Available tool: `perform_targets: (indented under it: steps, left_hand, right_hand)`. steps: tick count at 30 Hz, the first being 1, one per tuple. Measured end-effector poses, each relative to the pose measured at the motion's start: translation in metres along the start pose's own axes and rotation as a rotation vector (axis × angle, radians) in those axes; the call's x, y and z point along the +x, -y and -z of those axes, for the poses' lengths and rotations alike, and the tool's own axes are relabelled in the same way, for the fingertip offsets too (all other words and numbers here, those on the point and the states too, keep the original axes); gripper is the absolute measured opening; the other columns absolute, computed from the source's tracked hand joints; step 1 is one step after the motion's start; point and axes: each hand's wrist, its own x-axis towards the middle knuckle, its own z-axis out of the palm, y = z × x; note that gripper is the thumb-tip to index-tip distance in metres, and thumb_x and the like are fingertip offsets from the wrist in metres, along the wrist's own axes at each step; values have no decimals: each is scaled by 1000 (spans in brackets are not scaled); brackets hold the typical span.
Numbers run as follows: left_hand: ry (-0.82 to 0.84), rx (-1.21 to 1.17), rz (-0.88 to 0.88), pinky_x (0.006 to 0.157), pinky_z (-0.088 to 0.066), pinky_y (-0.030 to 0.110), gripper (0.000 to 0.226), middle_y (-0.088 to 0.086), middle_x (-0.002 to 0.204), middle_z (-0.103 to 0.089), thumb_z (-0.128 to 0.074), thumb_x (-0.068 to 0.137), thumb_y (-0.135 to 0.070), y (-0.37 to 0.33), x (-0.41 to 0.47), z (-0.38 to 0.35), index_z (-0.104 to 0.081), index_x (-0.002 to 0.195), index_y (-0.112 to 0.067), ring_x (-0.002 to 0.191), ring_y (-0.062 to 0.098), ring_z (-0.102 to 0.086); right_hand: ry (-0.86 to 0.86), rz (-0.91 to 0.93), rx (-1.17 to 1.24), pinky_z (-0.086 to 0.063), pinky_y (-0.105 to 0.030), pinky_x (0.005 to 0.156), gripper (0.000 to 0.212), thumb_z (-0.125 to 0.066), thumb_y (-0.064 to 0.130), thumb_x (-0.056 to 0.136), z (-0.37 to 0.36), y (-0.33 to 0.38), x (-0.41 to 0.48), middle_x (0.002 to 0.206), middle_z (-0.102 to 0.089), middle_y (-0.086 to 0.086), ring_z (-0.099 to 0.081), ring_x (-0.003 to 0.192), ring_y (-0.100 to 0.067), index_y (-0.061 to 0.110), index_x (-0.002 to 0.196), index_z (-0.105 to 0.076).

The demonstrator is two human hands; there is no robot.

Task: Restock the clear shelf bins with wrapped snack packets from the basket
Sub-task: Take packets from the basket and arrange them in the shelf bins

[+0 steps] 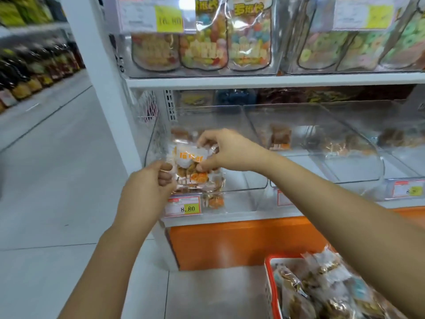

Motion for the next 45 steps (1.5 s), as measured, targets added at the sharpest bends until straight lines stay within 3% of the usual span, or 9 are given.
perform_targets:
  steps: [3,8,14,19,24,28,31,38,45]
  left_hand:
    - [-143,116,75,69,-47,29,10,-10,71,-63,-68,81,-12,15,-6,10,-67,88,-19,74,20,-63]
    - [-28,140,135,63,-46,29,13,-9,66,-64,-66,83,-19,32,-16,11,-62,73,-25,71,21,-64]
    - [-10,132,110,58,-44,26,16,-11,62,-64,-66,79,-10,39,-17,9,-60,79,-26,66,14,-61]
    - [26,132,69,56,-40,19,15,-14,63,-63,-65,80,-10,36,-19,6,-66,90,-21,66,9,-59]
    - [37,52,-79,68,-48,27,5,-16,71,-61,-64,87,-19,2,-36,-9,-65,90,-22,73,11,-62]
    - [294,31,-222,71,-52,34,11,-9,71,-64,-61,89,-19,-28,-63,-46,-60,79,-23,71,13,-62]
    - [562,94,-311,76,-51,32,11,-8,78,-67,-61,87,-16,-42,-89,-80,-63,82,-25,79,14,-64]
    - [1024,303,-483,89,-49,34,26,5,117,-66,-51,94,-21,-40,-158,-162,-64,116,-14,104,21,-60]
    - [1232,483,-423,88,-48,31,31,7,120,-62,-48,94,-24,-27,-192,-189,-60,120,-13,105,23,-58]
  right_hand:
    - [153,-71,-2,-53,-42,80,46,-82,24,73,-31,-3,17,112,-58,-7,-61,95,-27,8,109,-58]
    - [286,-29,-130,-34,-20,55,25,-71,15,82,-66,-7,34,81,-43,7,-44,79,-17,15,92,-49]
    - [287,-42,-303,-34,-22,56,13,-61,6,86,-77,-4,40,95,-49,-4,-46,85,-21,11,93,-50]
    - [326,-165,92,-41,-19,69,34,-60,6,90,-64,-7,28,107,-53,8,-52,93,-12,17,122,-60]
    - [38,-206,348,-59,-33,71,17,-67,10,87,-33,-19,-23,80,-69,-9,-70,72,-21,12,103,-64]
    - [-97,-150,269,-47,-15,55,15,-68,21,88,-12,-40,-100,67,-67,3,-62,57,-4,8,81,-66]
    - [52,-196,24,-42,-12,61,8,-67,13,86,-14,-69,-159,70,-65,11,-56,60,7,8,80,-66]
    - [718,-503,-397,-43,-25,81,48,-75,22,81,-44,-119,-280,121,-61,-1,-56,111,-20,16,126,-58]
    - [725,-413,-441,-38,-30,102,71,-81,38,71,-75,-148,-346,137,-48,2,-44,125,-20,20,133,-51]
